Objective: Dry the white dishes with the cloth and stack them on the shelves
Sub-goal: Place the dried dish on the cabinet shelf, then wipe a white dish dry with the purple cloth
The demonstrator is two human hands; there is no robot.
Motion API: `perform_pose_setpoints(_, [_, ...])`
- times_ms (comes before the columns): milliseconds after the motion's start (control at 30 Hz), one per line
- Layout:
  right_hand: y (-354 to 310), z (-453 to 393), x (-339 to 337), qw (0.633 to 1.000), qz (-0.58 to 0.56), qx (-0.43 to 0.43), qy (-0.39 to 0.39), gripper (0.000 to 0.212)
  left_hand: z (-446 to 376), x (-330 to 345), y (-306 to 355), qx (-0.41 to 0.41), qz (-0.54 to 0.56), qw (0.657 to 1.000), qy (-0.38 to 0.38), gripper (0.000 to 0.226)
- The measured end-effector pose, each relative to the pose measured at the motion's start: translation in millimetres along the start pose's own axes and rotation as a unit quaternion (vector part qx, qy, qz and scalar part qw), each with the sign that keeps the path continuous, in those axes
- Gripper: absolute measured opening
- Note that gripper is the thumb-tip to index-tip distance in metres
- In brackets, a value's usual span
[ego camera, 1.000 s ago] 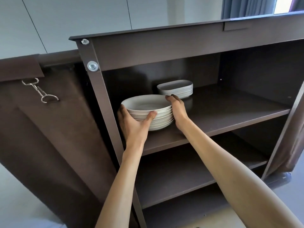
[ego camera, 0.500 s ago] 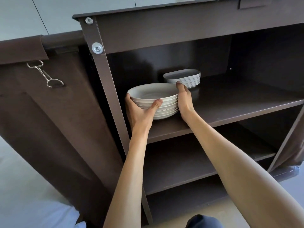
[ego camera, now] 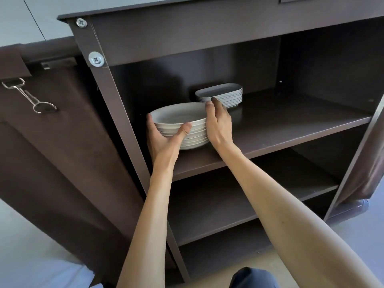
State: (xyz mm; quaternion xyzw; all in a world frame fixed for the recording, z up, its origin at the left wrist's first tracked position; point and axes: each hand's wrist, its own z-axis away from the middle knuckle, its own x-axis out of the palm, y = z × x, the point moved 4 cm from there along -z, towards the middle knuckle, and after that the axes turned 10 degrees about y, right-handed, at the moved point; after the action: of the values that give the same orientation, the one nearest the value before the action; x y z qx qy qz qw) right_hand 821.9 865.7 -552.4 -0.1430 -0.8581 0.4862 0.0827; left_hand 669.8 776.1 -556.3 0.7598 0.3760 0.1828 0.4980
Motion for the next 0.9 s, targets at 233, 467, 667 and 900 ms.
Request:
perform_pose_setpoints(233, [0,-6,-65,0.996,0.048,-0.043,0.061,0.052,34,4,38,0.205,-0.037,0.976,0.064,0.096])
perform_pose_setpoints(467, [45,11,-252,0.944,0.23,-0.047,0.232,0.04,160,126,74,0.284,0.127,0.945,-0.1,0.066])
perform_pose_setpoints(667, [80,52,-427,0.858,0.352,0.126,0.352,0.036,276,212,83,0.237,0.118,0.911,-0.316,0.066])
perform_pose_setpoints(900, [100,133,-557,0.732,0.531,0.302,0.301,0.069,387,281,103,0.179,0.081,0.857,-0.477,0.065])
